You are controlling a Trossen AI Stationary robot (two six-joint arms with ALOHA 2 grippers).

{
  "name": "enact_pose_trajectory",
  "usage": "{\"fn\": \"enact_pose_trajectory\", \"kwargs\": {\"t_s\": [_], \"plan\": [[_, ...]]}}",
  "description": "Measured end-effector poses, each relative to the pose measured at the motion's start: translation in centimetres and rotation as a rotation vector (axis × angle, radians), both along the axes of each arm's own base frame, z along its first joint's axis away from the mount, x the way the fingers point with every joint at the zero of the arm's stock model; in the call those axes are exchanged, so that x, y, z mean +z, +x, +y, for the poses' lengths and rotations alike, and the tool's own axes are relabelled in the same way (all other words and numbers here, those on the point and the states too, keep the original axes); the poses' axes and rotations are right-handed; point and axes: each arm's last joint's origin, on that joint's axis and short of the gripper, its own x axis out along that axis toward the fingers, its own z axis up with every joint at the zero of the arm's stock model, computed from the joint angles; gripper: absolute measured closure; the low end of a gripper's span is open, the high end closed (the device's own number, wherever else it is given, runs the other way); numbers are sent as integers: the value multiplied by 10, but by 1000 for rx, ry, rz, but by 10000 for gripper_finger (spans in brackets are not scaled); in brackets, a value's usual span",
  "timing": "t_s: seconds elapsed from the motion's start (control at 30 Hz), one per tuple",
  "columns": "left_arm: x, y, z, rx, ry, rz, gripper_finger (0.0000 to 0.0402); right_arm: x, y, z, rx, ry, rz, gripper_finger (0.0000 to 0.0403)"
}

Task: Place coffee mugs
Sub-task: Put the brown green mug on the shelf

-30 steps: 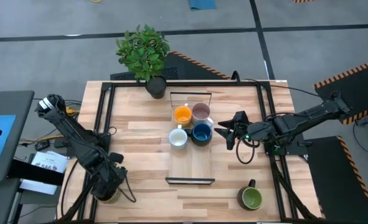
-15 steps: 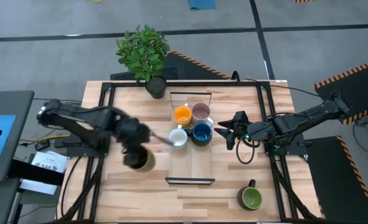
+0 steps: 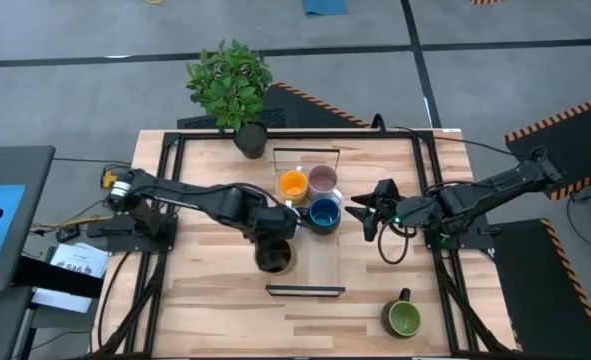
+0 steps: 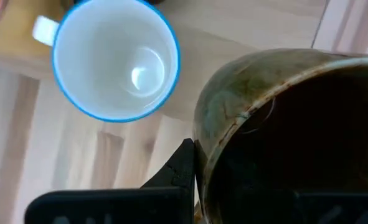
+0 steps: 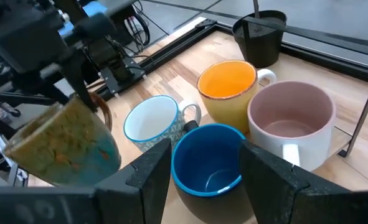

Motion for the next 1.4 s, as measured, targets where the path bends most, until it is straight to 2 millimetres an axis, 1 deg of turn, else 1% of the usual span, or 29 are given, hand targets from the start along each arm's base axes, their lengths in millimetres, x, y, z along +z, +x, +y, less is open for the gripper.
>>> {"fn": "enact_pose_trajectory", "kwargs": {"t_s": [0.13,0.37,0.53,0.6,0.8,1.2,1.4], "plan": [[-10,6,-4,65,-11,27,385,0,0,0,0,-1,4,193],[-18,11,-4,132,-7,40,385,-2,-1,0,0,-7,20,193],[-38,19,-7,114,3,117,385,-1,-1,0,-1,-6,18,193],[-44,21,-8,114,0,133,385,-2,-1,0,-1,-7,18,193],[-48,27,-11,127,1,106,385,-1,-1,0,-2,-6,16,193],[-49,26,-10,145,-1,114,384,-1,1,-8,-40,-5,16,193],[-55,26,-9,145,1,117,375,-1,2,-11,-54,-5,15,193]]}}
